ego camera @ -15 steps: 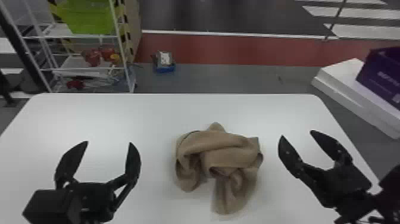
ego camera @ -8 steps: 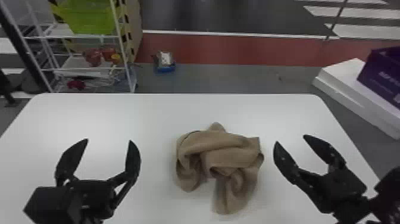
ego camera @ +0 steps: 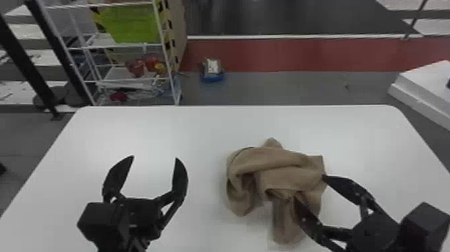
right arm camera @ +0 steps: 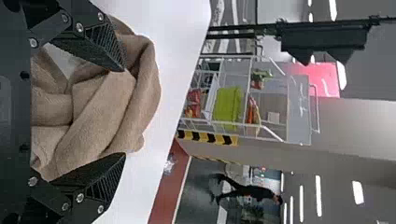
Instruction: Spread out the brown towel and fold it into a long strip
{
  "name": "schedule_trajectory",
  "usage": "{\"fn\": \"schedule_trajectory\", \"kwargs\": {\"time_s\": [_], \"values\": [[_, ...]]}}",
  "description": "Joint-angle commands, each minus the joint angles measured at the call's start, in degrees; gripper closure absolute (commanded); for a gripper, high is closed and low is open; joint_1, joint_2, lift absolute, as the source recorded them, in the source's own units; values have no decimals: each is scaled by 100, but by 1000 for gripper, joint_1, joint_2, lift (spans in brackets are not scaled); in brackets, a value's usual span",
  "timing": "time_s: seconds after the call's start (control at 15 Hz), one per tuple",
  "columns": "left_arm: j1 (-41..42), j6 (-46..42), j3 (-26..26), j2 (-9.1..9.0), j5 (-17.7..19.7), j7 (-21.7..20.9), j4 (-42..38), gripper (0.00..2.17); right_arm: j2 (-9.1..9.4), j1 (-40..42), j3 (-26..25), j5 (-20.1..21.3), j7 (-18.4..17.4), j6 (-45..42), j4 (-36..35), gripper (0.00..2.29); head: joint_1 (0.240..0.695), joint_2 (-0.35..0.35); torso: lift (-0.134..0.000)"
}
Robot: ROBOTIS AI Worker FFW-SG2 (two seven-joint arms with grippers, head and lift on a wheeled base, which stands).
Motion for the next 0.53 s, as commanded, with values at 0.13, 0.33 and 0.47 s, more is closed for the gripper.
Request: {"fn": "schedule_trajectory", "kwargs": {"time_s": [0.13,0.33,0.47], "values": [[-15,1,60,-15,28,0,24,93,-400,18,664,1104,-217,709,-43,346,695,109,-123],[-68,-16,69,-15,28,0,121,93,-637,53,962,1579,-305,1008,-87,346,695,126,-123],[-94,-16,69,-15,28,9,156,93,-804,70,1261,1948,-437,1289,-96,346,695,130,-123]]}}
